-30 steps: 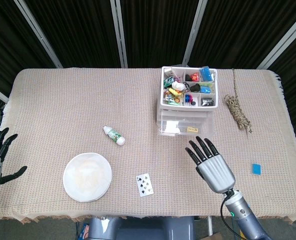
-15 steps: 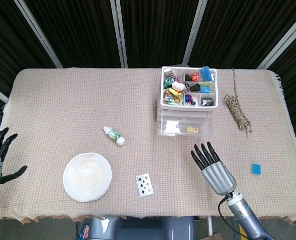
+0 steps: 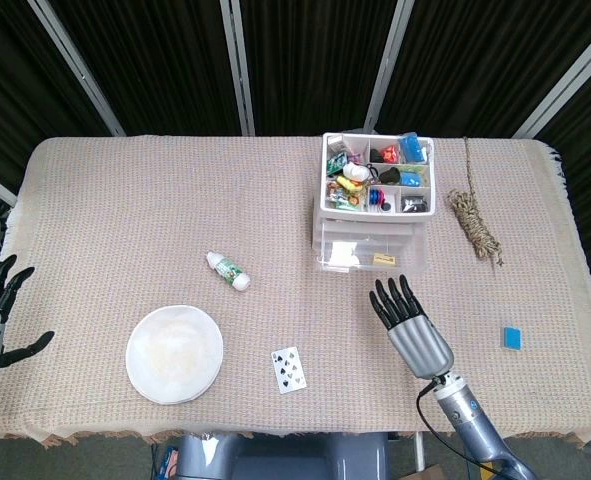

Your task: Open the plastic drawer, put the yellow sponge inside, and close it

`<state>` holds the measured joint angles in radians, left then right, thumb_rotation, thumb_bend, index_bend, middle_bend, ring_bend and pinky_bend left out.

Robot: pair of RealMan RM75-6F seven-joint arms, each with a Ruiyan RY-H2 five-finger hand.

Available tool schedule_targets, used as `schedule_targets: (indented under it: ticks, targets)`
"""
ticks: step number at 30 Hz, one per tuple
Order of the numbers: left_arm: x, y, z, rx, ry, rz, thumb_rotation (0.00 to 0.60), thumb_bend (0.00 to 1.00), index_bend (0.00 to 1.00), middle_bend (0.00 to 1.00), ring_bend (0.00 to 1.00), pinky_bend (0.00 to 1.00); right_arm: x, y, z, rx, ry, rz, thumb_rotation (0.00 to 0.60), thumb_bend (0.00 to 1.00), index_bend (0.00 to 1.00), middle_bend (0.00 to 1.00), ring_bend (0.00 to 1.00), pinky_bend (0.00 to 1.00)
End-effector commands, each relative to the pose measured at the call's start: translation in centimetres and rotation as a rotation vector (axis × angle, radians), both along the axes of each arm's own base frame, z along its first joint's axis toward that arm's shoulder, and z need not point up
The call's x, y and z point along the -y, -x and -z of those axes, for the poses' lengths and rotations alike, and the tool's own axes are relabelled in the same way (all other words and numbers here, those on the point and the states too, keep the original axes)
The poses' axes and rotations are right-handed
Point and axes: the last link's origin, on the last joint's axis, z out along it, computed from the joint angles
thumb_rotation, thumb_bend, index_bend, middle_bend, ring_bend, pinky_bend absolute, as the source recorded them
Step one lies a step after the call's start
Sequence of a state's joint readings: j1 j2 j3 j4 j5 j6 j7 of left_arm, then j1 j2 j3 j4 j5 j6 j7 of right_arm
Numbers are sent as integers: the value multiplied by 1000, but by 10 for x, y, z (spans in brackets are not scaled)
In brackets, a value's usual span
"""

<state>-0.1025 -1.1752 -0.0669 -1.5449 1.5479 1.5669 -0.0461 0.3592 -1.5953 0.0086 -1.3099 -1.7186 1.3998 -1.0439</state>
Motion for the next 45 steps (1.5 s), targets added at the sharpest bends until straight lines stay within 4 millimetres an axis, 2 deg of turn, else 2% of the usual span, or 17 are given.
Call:
schedule_targets:
  ticks: [1,17,32,45]
  targets:
    - [0,0,0,0,0,-1,600,189,128,0,0,0,2,-1,2,-7,7,-5,600,133,15,0,0,0]
    - [0,0,0,2,-2,-3,600,189,133,0,0,0,23,-7,17,-28,51,25,600,135,16,0,0,0]
    - [0,1,0,3,-4,-5,600,190,134,0,0,0,44,-10,22,-28,89,64,600,135,15,0,0,0]
    - [-1,1,0,7,-1,-10,600,189,135,0,0,0,65,-28,29,-26,109,62,600,137,16,0,0,0]
